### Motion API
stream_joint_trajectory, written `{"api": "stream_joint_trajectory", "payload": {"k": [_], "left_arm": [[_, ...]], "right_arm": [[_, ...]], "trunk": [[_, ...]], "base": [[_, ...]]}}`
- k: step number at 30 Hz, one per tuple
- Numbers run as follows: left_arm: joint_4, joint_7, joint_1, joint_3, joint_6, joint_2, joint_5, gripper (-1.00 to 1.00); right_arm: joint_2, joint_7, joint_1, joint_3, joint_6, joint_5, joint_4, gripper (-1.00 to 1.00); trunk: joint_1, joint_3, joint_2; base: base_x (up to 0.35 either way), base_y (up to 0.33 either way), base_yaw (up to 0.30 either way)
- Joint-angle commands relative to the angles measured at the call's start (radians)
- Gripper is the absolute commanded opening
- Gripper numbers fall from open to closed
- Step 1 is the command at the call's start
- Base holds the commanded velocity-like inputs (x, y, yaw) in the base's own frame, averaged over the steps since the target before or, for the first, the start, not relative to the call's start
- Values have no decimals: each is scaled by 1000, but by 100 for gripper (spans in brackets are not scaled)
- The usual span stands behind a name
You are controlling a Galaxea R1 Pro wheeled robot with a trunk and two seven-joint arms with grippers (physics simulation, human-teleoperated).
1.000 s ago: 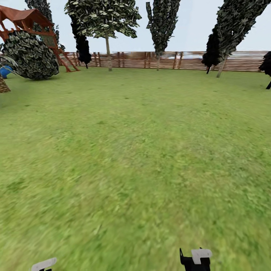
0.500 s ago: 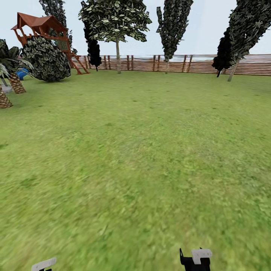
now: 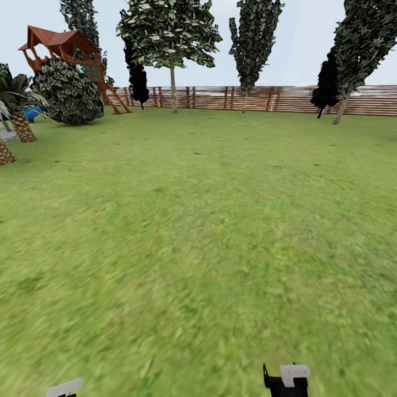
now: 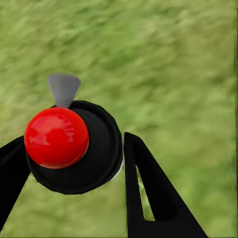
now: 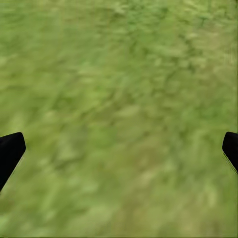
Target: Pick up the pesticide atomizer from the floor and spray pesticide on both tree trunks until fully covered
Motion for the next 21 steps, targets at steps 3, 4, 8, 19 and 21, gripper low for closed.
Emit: {"api": "stream_joint_trajectory", "payload": {"k": [3, 4, 8, 19, 21], "left_arm": [[0, -34, 18, -4, -64, -3, -51, -100], [0, -62, 28, -7, -116, -4, -72, -100], [0, -86, 48, -12, -175, -9, -85, -100], [0, -74, 50, -5, -168, -11, -76, -100], [1, -73, 50, -4, -167, -11, -75, -100]], "right_arm": [[0, -9, -1, 8, 0, 4, 1, 100], [0, -9, -1, 8, 0, 5, 1, 100], [-1, -8, -1, 8, 0, 5, 1, 100], [-2, -1, -1, 11, 0, 9, 1, 100], [-2, -1, -1, 11, 0, 9, 1, 100]], "trunk": [[0, 4, 0], [0, 5, 0], [0, 11, 0], [0, 11, 0], [0, 12, 0]], "base": [[339, 0, 0], [339, 0, 0], [339, 0, 0], [340, 0, 0], [340, 0, 118]]}}
